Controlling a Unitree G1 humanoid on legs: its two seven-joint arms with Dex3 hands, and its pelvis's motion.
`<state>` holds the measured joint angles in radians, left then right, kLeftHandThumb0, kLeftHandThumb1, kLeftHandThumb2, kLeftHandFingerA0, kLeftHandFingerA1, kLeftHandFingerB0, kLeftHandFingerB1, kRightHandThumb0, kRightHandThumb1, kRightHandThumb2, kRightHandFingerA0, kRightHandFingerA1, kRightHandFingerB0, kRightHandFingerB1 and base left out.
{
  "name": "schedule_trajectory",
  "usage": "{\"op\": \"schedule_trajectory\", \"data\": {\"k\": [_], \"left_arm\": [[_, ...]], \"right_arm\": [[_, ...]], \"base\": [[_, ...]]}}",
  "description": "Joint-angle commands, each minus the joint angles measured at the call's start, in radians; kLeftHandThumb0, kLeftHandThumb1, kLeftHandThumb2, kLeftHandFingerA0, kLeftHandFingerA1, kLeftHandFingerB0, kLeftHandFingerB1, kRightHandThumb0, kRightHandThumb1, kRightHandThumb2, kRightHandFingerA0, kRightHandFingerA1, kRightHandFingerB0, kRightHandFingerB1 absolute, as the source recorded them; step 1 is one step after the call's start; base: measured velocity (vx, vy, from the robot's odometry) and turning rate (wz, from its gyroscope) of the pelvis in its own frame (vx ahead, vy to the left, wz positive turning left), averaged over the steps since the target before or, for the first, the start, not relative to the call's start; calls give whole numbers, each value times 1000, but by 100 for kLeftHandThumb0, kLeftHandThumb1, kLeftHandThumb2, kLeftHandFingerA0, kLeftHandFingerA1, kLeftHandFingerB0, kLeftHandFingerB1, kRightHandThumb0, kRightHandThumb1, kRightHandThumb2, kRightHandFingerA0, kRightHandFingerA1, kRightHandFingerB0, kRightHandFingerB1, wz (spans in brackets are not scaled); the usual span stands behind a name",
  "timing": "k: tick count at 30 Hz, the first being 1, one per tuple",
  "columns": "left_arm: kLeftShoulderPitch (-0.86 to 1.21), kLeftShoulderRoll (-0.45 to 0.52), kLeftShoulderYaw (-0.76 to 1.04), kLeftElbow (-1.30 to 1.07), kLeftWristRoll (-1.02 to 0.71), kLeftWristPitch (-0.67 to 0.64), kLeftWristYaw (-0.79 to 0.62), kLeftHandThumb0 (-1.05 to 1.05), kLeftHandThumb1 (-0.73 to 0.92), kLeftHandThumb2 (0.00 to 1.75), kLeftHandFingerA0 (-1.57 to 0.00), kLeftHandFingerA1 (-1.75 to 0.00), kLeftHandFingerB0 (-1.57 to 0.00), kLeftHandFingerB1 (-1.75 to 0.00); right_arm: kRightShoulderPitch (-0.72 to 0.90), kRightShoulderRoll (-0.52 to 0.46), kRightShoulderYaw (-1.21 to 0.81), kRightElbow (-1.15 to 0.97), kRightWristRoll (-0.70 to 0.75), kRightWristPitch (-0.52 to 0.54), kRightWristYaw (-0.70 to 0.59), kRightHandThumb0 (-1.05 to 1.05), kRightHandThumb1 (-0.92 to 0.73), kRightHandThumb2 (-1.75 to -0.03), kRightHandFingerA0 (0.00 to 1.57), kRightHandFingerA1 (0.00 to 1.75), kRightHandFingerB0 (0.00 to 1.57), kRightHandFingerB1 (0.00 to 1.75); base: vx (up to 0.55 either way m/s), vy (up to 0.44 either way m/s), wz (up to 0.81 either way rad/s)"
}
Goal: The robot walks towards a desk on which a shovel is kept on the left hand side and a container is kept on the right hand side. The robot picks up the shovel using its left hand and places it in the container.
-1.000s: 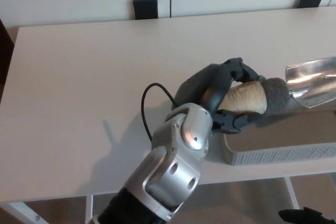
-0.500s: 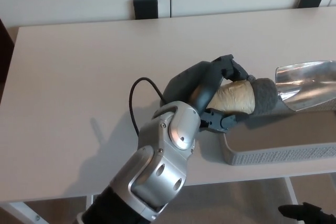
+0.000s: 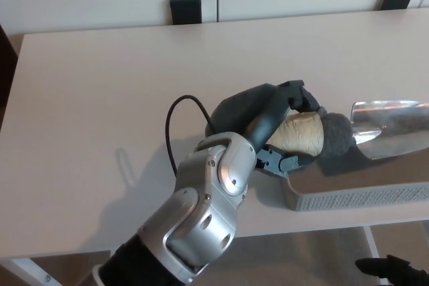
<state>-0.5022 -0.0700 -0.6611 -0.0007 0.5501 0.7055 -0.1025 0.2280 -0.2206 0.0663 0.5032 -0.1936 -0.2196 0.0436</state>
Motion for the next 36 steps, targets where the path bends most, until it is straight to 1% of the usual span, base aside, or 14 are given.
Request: {"op": "schedule_trajectory", "data": {"k": [1, 4, 5, 12, 13, 14, 16, 18, 22, 29, 30, 31, 35, 36], "left_arm": [[-20, 10, -14, -7, 31, -5, -25, -40, 83, 65, -75, -66, -53, -45], [-25, 4, -24, 3, 33, 10, -40, -39, 83, 65, -70, -60, -50, -42], [-23, 2, -26, 8, 35, -2, -35, -37, 82, 64, -70, -102, -57, -46], [-16, -10, -46, 27, 50, -54, -1, -45, 70, 60, -76, -99, -69, -68], [-25, -11, -47, 26, 39, -31, -37, -56, 65, 60, -71, -70, -48, -38], [-55, 4, -66, 32, 37, 9, -111, -74, 54, 84, -24, -48, -8, -37], [-80, 23, -87, 38, 43, 25, -159, -76, 65, 59, -12, -31, -6, -22], [-77, 21, -86, 43, 37, 14, -153, -80, 51, 92, -1, -16, -2, -15], [-83, 18, -96, 35, 42, 5, -156, -92, 67, 63, 0, -12, 0, -19], [-113, 6, -106, 42, 43, -5, -178, -87, 52, 97, 0, -7, 0, -11], [-116, 6, -106, 40, 42, -8, -182, -96, 70, 62, 0, -10, 0, -14], [-124, 6, -106, 34, 39, -9, -193, -93, 56, 99, 0, -3, 0, -5], [-137, 3, -96, 14, 34, -3, -211, -97, 58, 100, 0, 0, 0, -3], [-139, 2, -91, 10, 32, -9, -212, -102, 76, 62, 0, 0, 0, 0]], "right_arm": [[-2, -11, -2, 5, -9, -2, -14, -29, -67, -59, 48, 49, 49, 46], [-2, -9, -3, 4, -6, -4, -12, -28, -67, -59, 47, 49, 49, 47], [-3, -10, -3, 4, -4, -5, -9, -29, -67, -59, 47, 49, 49, 47], [-7, -10, -9, 6, 10, -22, 0, -29, -66, -59, 48, 51, 50, 48], [-8, -10, -10, 8, 11, -20, 0, -30, -66, -59, 48, 50, 50, 48], [-8, -12, -9, 12, 12, -28, 3, -30, -67, -59, 47, 50, 49, 48], [-8, -14, -9, 8, 13, -26, 7, -30, -66, -59, 47, 49, 49, 48], [-8, -15, -9, 10, 15, -30, 8, -30, -66, -59, 47, 49, 49, 48], [-9, -16, -9, 10, 12, -30, 6, -31, -66, -59, 46, 49, 50, 48], [-14, -11, -12, 11, 20, -16, 8, -29, -65, -59, 47, 50, 49, 48], [-14, -11, -13, 12, 21, -17, 8, -29, -65, -59, 47, 49, 49, 48], [-13, -14, -9, 12, 14, -19, 5, -30, -66, -59, 46, 49, 49, 47], [-12, -20, -3, 9, -3, -12, -3, -31, -66, -59, 45, 49, 48, 46], [-14, -20, -4, 17, -1, -16, -3, -30, -66, -59, 46, 49, 48, 47]], "base": [[0, 0, 0], [0, 0, 0], [0, 0, 0], [0, 0, 0], [0, 0, 0], [0, 0, 0], [0, 0, 0], [0, 0, 0], [0, 0, 0], [0, 0, 0], [0, 0, 0], [0, 0, 0], [0, 0, 0], [0, 0, 0]]}}
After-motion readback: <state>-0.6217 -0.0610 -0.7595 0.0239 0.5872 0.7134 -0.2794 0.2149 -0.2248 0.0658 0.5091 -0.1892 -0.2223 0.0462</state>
